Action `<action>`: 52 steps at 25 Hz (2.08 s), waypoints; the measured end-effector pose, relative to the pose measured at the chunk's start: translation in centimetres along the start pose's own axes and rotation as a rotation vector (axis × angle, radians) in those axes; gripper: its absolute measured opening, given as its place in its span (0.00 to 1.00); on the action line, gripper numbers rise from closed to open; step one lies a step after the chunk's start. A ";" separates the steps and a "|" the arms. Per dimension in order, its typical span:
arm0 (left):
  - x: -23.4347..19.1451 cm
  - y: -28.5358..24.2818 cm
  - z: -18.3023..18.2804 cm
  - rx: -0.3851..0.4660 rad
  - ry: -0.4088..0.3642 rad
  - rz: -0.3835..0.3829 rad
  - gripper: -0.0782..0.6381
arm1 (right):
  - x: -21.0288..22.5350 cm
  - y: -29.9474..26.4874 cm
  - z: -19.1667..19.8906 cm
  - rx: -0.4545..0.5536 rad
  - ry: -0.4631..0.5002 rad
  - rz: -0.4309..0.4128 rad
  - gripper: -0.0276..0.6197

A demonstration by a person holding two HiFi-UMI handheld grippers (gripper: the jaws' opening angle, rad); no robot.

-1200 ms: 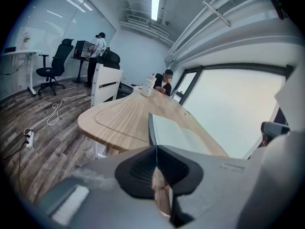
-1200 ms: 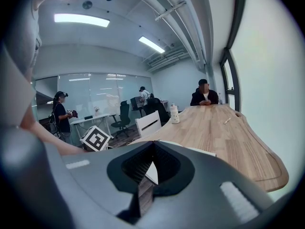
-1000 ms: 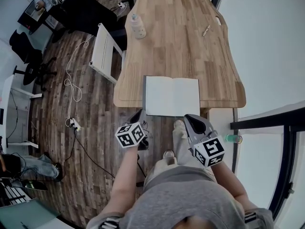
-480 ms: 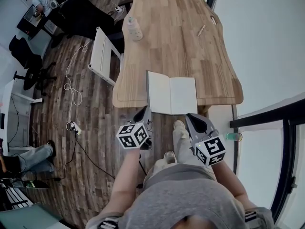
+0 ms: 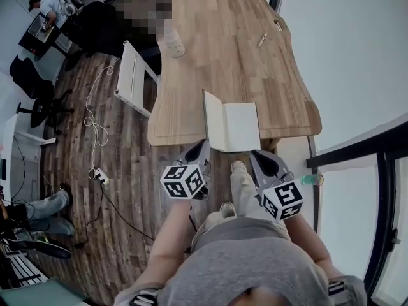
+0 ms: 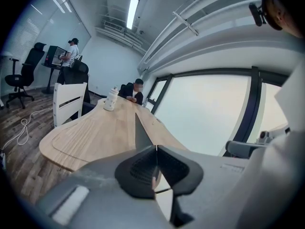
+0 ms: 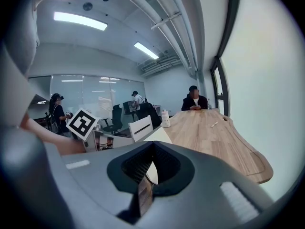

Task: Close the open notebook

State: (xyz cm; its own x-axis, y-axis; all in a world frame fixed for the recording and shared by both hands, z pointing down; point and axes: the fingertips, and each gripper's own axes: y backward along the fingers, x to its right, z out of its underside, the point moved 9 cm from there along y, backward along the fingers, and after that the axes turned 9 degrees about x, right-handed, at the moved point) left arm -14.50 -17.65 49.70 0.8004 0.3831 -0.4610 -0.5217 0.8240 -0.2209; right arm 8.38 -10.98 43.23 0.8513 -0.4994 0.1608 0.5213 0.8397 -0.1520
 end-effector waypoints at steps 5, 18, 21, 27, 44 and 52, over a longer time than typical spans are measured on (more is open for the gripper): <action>1.4 -0.8 0.1 -0.008 -0.012 0.049 0.13 | 0.5 0.6 0.0 0.002 0.000 0.021 0.05; 4.8 -3.7 1.2 -0.055 -0.044 0.172 0.13 | 2.0 1.5 -0.1 0.007 -0.008 0.083 0.05; 5.5 -4.2 1.6 -0.067 -0.047 0.190 0.13 | 2.3 1.8 0.0 0.006 -0.010 0.096 0.05; 6.6 -5.6 2.5 -0.099 -0.058 0.225 0.13 | 3.0 1.9 0.2 0.002 -0.021 0.115 0.05; 9.2 -9.8 6.2 -0.228 -0.066 0.307 0.13 | 4.9 1.9 0.6 -0.012 -0.042 0.185 0.05; 9.7 -11.6 8.6 -0.299 -0.066 0.317 0.13 | 6.0 2.0 1.0 -0.022 -0.055 0.213 0.05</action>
State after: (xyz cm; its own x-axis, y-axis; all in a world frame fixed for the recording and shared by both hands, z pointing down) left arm 1.90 -19.92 55.18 0.5991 0.6317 -0.4919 -0.7992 0.5081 -0.3209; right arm 14.47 -12.09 44.81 0.9383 -0.2983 0.1752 0.3316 0.9199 -0.2095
